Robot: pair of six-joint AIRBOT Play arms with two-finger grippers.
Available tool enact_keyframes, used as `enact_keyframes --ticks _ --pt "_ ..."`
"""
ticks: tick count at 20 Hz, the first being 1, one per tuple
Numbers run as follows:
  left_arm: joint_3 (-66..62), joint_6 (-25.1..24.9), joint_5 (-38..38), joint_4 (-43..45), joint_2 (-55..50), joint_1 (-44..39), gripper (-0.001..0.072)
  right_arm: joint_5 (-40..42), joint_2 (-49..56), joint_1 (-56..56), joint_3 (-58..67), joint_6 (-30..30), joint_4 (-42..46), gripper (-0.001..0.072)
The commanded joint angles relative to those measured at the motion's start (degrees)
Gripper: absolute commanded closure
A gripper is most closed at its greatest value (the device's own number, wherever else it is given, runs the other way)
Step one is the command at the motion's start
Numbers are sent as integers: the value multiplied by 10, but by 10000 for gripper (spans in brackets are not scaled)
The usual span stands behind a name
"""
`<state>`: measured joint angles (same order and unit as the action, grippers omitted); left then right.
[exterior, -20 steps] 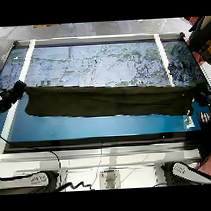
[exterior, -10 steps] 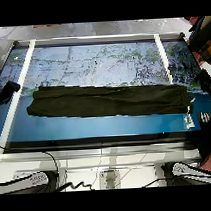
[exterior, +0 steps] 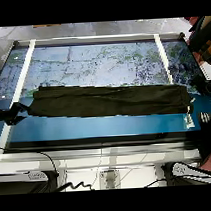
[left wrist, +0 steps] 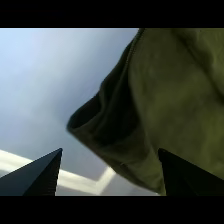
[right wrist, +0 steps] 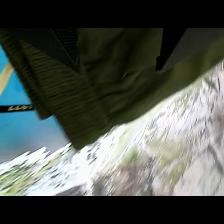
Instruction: Fold the clothes and pants, and hang the long-sleeved shirts on hangers.
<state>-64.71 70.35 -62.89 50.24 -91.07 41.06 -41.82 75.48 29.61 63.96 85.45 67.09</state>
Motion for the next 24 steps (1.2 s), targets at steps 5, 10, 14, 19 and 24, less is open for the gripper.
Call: enact_keyframes --ticks 5,10,14,19,24 --pt "0 13 113 -54 -46 -76 15 30 0 -125 1 -26 2 233" --pt "-5 14 172 -105 -32 -86 679 108 0 -244 1 -21 2 367" --pt "-38 -55 167 -95 40 -106 680 184 5 -339 7 -19 -8 681" --pt "-73 -84 124 -61 189 -150 680 157 89 -459 102 41 -47 683" --pt "-73 -84 121 -62 345 -172 679 100 224 -588 240 54 -124 683"
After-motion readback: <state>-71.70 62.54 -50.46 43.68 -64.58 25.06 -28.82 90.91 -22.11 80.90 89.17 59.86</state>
